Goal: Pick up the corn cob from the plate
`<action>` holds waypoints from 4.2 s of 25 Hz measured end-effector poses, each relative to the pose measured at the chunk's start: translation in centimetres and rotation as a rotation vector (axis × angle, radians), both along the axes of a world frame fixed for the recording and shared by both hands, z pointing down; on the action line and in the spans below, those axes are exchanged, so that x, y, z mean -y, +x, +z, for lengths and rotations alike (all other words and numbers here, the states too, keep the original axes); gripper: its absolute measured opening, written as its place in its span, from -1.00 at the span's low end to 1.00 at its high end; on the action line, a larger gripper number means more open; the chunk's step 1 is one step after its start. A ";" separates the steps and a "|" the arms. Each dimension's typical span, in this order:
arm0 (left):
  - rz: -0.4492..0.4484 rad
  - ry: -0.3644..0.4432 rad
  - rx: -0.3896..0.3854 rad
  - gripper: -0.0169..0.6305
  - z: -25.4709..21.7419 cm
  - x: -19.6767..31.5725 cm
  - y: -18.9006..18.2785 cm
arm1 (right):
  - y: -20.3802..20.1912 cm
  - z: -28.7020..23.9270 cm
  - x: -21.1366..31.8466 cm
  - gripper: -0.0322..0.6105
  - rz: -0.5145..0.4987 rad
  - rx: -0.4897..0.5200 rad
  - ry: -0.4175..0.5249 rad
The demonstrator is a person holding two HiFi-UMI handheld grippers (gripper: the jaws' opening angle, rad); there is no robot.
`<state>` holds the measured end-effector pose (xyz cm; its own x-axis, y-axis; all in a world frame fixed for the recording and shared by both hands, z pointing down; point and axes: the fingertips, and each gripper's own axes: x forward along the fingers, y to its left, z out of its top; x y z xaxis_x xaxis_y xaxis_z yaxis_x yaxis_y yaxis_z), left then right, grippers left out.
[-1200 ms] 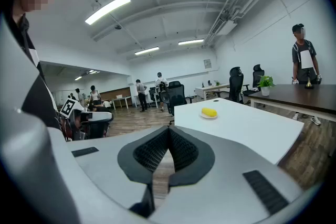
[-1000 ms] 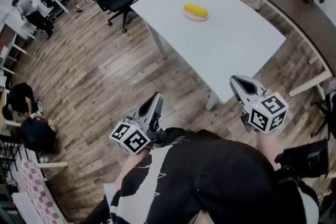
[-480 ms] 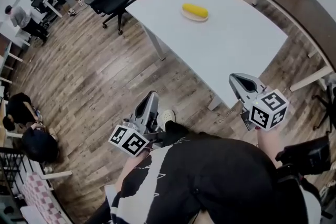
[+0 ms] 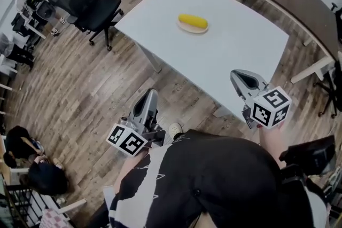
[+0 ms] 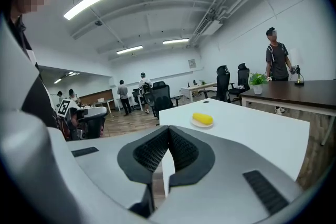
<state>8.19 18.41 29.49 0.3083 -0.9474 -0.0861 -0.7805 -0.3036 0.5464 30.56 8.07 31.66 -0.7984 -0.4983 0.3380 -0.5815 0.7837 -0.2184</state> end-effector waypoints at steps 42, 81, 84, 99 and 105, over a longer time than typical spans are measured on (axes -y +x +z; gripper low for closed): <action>0.278 -0.112 0.040 -0.91 4.6 24.1 -18.8 | -16.0 3.0 22.7 -0.85 0.142 -0.086 0.026; 0.551 -0.311 0.080 -0.91 13.2 42.3 -19.0 | -16.5 11.2 32.5 -0.85 0.274 -0.199 -0.102; 0.626 -0.292 0.073 -0.91 12.9 43.0 -20.0 | -17.4 11.2 32.2 -0.85 0.344 -0.210 -0.104; 0.922 -0.255 0.141 -0.91 13.1 46.0 -24.2 | -22.3 11.0 29.4 -0.85 0.616 -0.254 -0.120; 0.930 -0.270 0.126 -0.91 14.7 45.9 -24.7 | -23.2 11.4 28.9 -0.85 0.602 -0.390 -0.101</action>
